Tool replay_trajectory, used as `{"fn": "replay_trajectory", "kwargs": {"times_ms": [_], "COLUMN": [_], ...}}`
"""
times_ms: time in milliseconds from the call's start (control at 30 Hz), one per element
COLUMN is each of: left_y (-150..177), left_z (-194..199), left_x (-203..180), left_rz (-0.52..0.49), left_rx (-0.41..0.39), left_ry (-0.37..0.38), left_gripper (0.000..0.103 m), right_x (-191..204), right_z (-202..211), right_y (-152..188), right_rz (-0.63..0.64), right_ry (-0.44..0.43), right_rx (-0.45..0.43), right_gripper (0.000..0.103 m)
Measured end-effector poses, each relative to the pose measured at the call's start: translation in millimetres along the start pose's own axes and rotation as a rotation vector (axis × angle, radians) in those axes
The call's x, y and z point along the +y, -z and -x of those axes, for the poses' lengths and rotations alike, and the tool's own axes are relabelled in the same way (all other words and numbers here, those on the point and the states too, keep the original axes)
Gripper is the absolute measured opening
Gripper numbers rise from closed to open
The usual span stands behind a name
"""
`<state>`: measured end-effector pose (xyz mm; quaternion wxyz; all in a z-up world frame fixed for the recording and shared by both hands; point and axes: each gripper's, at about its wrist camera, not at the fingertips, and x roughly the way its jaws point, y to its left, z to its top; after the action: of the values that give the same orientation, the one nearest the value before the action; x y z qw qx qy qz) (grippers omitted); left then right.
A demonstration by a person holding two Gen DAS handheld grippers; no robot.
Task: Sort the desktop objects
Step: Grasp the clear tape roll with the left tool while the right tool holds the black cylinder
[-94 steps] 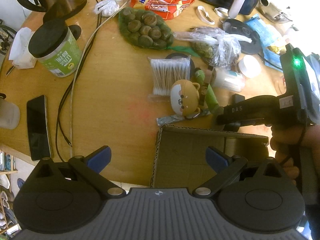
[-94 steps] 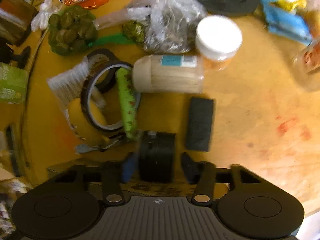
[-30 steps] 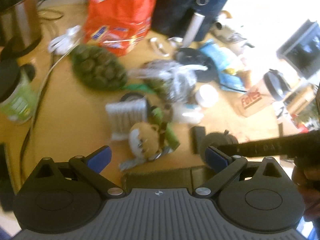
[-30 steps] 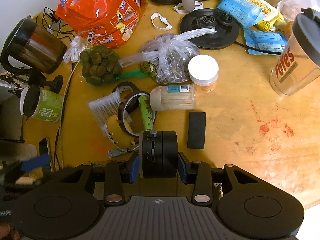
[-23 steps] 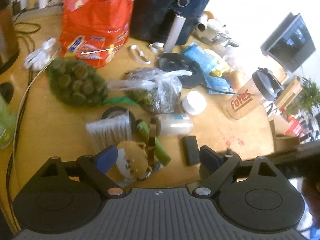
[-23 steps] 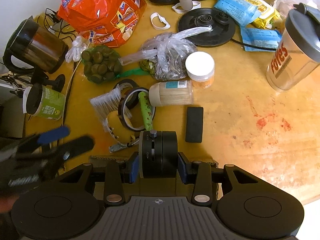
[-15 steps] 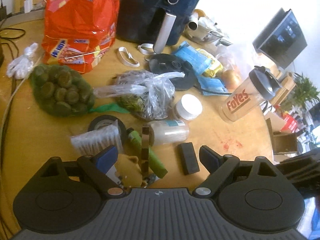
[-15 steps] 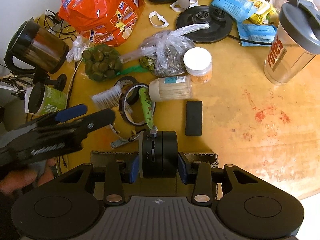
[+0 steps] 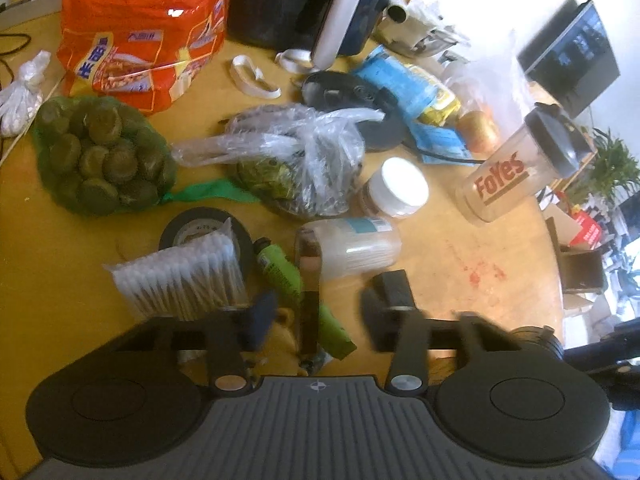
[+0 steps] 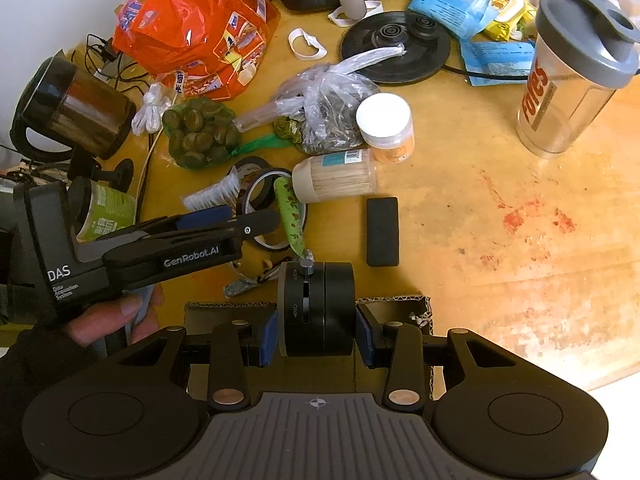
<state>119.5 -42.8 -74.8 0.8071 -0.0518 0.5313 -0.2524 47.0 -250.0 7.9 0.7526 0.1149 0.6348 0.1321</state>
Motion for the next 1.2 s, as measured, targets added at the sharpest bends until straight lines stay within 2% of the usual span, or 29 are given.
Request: {"fn": "replay_trajectory", "kwargs": {"times_ms": [33,400,1200], "left_y": [0,0,-6], "left_z": [-1,-2,52], "left_x": [0,0,-34], "left_rz": [0.001,0.006,-0.018], "left_rx": [0.004,0.018,-0.063], "left_ry": [0.0,0.001,0.004], "left_gripper": [0.011,0.01,0.01], "right_x": [0,-1,3], "right_z": [0,0,6], "right_y": [0,2,5], "right_rz": [-0.002,-0.003,0.019], "right_ry": [0.0,-0.003,-0.012], "right_rx": [0.0,-0.001,-0.017], "right_gripper": [0.042,0.042,0.042]}}
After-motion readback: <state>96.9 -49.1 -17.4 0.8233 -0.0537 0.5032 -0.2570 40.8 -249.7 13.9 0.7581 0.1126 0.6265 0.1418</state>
